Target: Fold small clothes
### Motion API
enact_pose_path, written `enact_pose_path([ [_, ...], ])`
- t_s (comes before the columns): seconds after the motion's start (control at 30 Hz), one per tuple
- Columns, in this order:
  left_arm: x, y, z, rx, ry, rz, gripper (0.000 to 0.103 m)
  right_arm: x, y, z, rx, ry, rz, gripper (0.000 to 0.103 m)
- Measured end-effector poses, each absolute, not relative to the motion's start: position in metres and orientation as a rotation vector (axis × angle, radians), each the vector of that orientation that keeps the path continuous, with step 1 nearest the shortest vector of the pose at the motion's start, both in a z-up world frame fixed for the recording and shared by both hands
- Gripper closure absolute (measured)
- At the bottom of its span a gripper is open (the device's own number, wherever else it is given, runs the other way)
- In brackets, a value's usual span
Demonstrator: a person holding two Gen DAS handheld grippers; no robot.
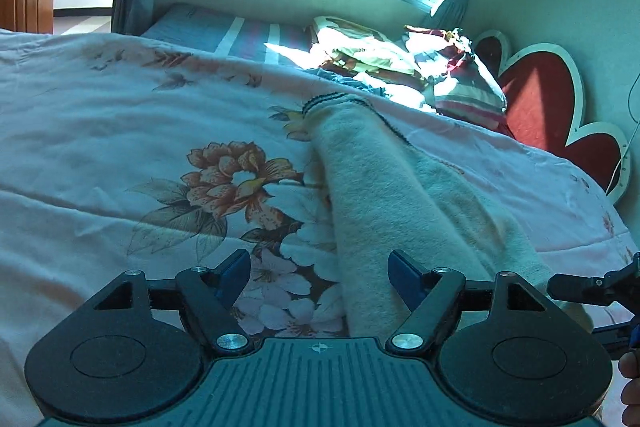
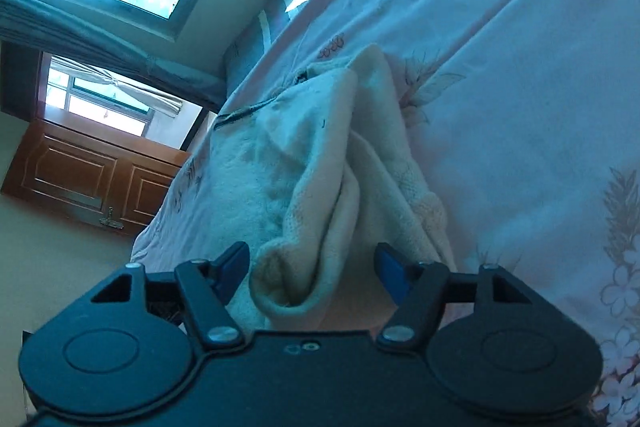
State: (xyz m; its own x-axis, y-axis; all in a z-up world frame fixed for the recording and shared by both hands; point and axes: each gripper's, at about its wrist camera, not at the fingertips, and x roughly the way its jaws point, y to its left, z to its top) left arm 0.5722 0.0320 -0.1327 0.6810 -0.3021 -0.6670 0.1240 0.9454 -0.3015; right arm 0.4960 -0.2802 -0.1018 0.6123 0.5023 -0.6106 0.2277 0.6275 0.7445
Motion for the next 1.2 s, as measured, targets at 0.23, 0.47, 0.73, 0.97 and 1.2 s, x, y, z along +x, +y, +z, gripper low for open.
enact_pose_path([
  [0.23,0.586,0.014,-0.154,-0.221,0.820,-0.237,0.027,0.511,-0.245,-0.093,0.563,0.900,0.173,0.082],
  [0.47,0.600,-0.005,-0.141,-0.157,0.762,-0.264,0.027,0.465,-0.219,-0.038,0.236,0.564,0.235,0.083],
  [0.73,0.609,-0.048,-0.135,0.101,0.758,-0.286,0.027,0.481,-0.254,-0.105,0.408,0.730,0.172,0.076],
  [0.97,0.621,-0.034,-0.117,0.011,0.736,-0.328,0.027,0.514,-0.293,-0.085,0.552,0.673,0.141,0.056],
  [1.2,0.643,-0.041,-0.137,0.016,0.807,-0.370,0.027,0.560,-0.290,-0.086,0.410,0.655,0.126,0.093],
])
